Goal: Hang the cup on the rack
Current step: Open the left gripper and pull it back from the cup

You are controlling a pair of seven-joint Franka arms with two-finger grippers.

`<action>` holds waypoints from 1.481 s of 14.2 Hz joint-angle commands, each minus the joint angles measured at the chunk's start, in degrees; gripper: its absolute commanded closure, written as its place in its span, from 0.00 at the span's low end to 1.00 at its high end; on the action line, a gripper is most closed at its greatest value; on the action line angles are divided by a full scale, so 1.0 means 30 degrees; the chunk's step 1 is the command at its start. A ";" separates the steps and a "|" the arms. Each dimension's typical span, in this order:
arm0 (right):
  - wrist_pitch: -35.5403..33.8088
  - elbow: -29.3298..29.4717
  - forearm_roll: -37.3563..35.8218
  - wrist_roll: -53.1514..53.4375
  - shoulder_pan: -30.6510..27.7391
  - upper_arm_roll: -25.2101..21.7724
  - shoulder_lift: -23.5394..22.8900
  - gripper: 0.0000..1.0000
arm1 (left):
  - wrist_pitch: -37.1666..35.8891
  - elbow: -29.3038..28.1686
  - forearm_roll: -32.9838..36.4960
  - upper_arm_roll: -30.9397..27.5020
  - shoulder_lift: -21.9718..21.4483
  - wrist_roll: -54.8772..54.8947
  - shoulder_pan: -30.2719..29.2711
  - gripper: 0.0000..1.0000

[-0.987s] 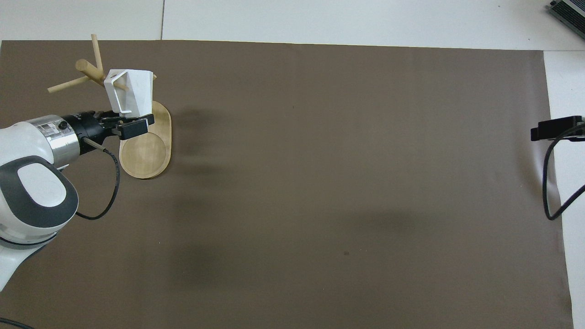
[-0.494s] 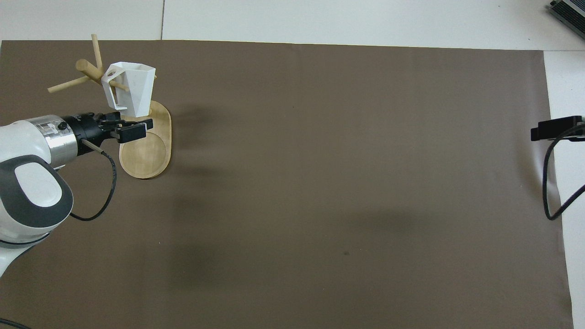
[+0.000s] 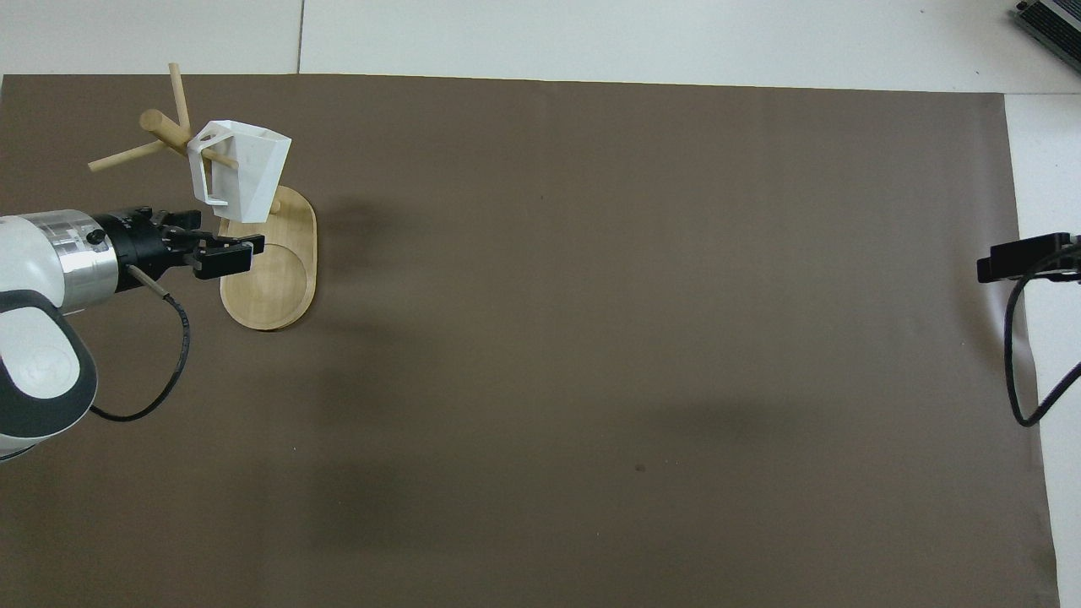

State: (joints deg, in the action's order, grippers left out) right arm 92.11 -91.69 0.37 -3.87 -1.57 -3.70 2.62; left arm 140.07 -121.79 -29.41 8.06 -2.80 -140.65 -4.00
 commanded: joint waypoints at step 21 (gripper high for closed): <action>-0.0292 -0.0697 -0.0005 0.0236 -0.0035 0.0092 0.0648 0.00 | -0.9945 0.5819 0.7490 0.0039 -0.0972 2.6534 -0.1653 0.00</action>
State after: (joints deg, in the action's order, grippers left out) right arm 91.69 -92.42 0.37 -3.87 -1.57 -3.60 3.17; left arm 114.45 -107.31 -8.84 7.98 -6.50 -70.59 -8.44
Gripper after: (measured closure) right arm 0.000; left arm 0.000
